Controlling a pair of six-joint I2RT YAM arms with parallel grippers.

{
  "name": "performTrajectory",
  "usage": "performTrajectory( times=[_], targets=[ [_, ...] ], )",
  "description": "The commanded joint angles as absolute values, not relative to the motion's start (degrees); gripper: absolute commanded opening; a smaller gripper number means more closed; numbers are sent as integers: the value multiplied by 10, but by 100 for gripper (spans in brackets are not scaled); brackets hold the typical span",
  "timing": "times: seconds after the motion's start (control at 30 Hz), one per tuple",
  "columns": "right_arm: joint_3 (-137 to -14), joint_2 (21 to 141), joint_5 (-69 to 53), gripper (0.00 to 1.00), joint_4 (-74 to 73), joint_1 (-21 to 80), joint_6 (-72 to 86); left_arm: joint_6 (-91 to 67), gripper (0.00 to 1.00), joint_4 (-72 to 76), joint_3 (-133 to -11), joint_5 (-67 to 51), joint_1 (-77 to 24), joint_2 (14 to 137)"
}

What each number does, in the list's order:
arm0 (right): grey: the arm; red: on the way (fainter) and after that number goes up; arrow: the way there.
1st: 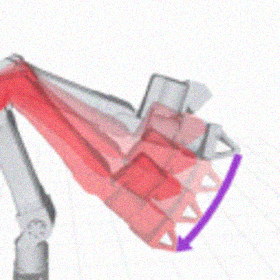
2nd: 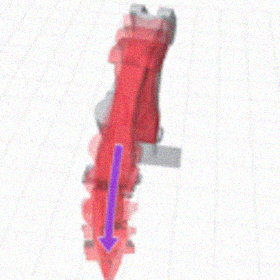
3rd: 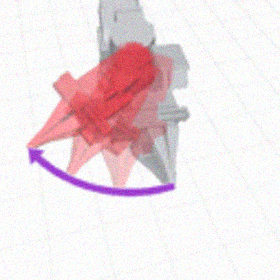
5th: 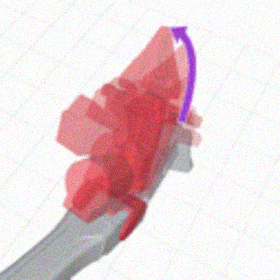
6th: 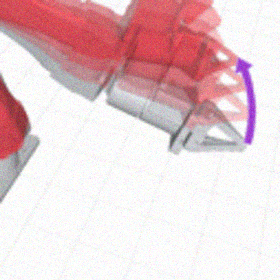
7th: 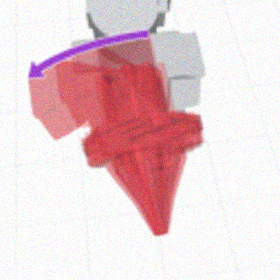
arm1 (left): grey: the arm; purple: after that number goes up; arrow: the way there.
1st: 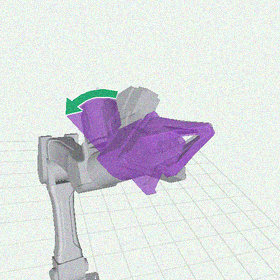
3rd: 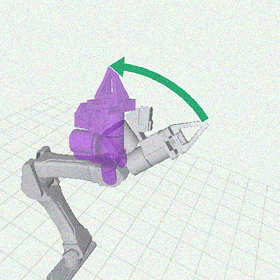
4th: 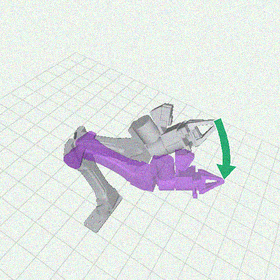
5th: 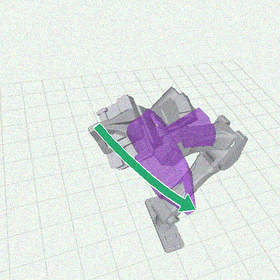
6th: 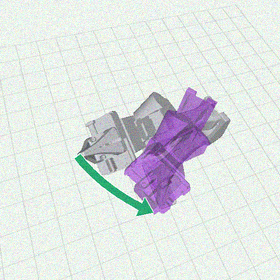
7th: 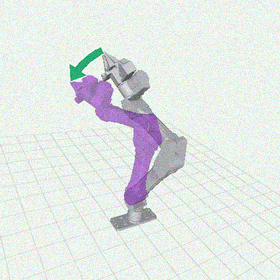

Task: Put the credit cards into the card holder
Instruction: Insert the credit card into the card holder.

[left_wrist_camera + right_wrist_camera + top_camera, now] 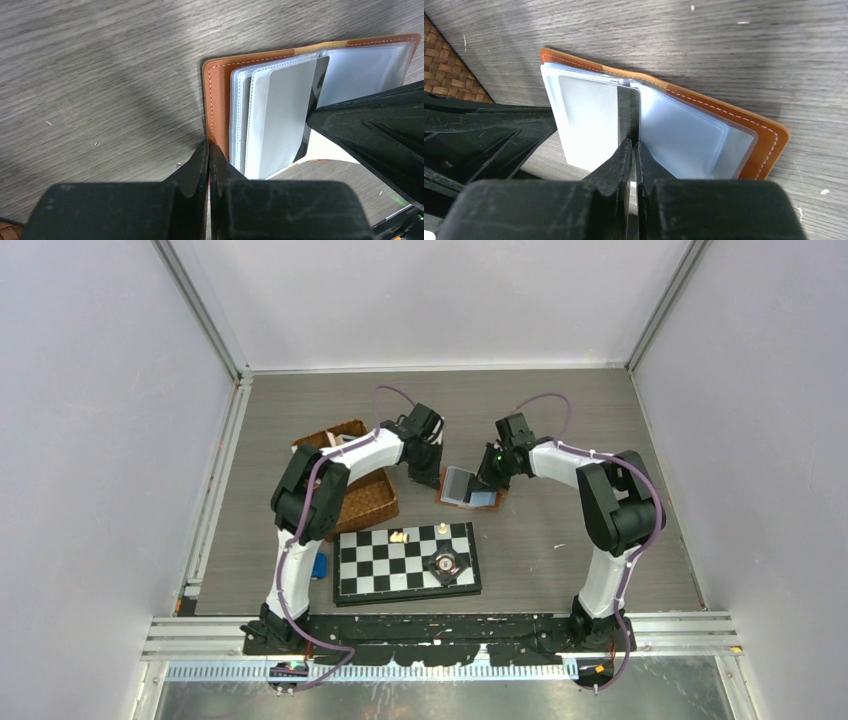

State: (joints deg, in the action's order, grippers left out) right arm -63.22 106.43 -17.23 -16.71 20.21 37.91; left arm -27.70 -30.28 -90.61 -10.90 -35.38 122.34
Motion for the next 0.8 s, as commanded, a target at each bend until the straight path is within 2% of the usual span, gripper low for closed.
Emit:
performTrajectory(
  times=[0.0, 0.53, 0.77],
  targets=[
    [-650, 1071, -178, 11, -123, 215, 398, -271, 1, -279, -893, -128, -356, 1224],
    [-643, 1065, -185, 11, -91, 222, 414, -271, 1, -273, -892, -126, -356, 1207],
    [-647, 1016, -166, 16, -135, 222, 393, -251, 13, -305, -928, -112, -353, 1166]
  ],
)
